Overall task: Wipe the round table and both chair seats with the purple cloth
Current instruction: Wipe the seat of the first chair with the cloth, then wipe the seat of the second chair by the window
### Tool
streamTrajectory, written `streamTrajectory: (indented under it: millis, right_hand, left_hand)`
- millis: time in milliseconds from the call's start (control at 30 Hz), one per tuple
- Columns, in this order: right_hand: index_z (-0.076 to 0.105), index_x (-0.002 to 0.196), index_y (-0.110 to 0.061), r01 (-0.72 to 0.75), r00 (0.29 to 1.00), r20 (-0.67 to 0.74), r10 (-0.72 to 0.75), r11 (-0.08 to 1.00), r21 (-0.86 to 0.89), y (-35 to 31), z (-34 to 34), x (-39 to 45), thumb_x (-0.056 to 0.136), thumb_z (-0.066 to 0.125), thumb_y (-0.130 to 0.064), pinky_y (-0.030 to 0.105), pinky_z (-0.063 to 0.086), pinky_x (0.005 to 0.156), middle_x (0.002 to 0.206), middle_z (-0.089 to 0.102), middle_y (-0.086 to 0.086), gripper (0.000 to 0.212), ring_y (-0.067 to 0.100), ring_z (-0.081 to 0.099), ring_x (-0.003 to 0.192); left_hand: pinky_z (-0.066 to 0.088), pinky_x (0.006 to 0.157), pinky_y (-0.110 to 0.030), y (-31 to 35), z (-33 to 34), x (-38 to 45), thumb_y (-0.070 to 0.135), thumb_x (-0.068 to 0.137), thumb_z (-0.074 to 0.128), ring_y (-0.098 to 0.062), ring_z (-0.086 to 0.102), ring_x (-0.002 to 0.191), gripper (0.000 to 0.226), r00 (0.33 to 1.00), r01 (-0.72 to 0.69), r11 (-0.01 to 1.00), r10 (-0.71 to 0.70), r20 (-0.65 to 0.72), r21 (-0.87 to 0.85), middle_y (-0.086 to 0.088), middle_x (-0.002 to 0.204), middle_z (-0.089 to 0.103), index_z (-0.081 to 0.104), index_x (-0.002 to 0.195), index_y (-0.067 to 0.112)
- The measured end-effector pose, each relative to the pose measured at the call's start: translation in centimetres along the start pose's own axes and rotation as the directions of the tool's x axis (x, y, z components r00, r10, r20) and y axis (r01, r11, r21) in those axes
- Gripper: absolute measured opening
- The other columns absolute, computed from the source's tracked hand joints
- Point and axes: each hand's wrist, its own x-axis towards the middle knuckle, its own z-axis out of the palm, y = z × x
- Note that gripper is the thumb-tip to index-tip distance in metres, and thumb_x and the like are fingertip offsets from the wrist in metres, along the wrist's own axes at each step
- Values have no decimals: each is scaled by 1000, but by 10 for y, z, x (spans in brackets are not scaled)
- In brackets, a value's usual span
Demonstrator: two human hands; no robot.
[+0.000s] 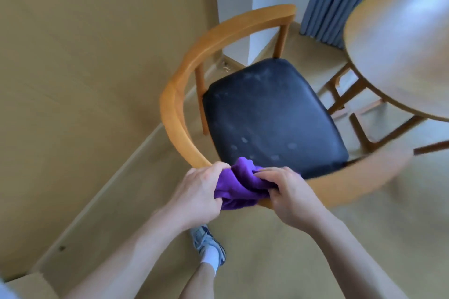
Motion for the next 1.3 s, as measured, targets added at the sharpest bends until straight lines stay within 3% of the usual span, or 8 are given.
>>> streamTrajectory:
  millis: [167,367,533,667,800,967,1167,1300]
  right_hand:
    - [75,122,-16,-31,972,-236,-2,990,-138,55,-21,-56,76,53,10,33,45,104,133,69,-2,57,29,57,121]
    - [71,131,-18,-154,908,-408,92,981,-121,111,-44,-98,81,53,10,29,42,106,144,61,-3,59,27,52,124]
    - [75,122,-18,-233,804,-474,359,924,304,137,-77,-138,84,51,11,14,34,98,130,70,-5,54,21,59,119]
    - [79,98,-34,-131,777,-374,507,710,692,147,-106,-175,86,49,12,23,53,73,84,76,-14,55,12,70,85]
    - [78,101,-27,-46,778,-351,522,604,796,154,-130,-215,90,51,9,23,52,61,83,78,-2,46,10,68,71]
    - [74,114,-25,-34,818,-241,523,462,886,176,-173,-270,103,47,0,31,60,82,105,78,-1,39,14,72,97]
    - [51,145,-29,-127,808,-287,514,628,768,206,-266,-304,89,47,16,17,52,83,145,53,-5,72,8,60,118]
    - [46,146,-45,-116,912,-210,351,714,691,218,-333,-290,74,49,14,24,45,101,156,42,-15,93,6,41,140]
  left_hand:
    - [47,100,-36,68,66,-8,16,85,67,-26,58,124,67,994,97,992,-100,-40,-85,0,132,65,45,147,27]
    - [51,88,-34,145,120,8,15,88,68,-24,61,110,36,994,39,998,-43,-98,-39,1,117,68,63,123,24]
    - [50,70,-31,202,114,22,4,82,55,-23,61,82,22,987,94,977,-66,145,-193,2,86,66,61,89,24]
    - [45,71,-25,245,106,31,3,84,50,-15,57,85,17,966,50,974,9,258,-221,0,109,50,57,85,18]
    - [49,73,-28,300,98,38,7,72,44,-10,62,82,45,915,44,928,111,387,-370,14,89,66,64,98,37]
    - [44,57,-28,375,86,47,2,58,44,-19,52,62,44,859,144,812,181,479,-565,-2,68,54,68,88,23]
    - [44,49,-24,460,68,83,-3,58,45,-19,52,61,67,679,265,787,257,687,-557,-8,79,52,63,122,5]
    - [41,50,-26,508,66,121,-4,58,44,-20,48,58,58,576,211,848,293,763,-485,-5,73,49,71,105,16]
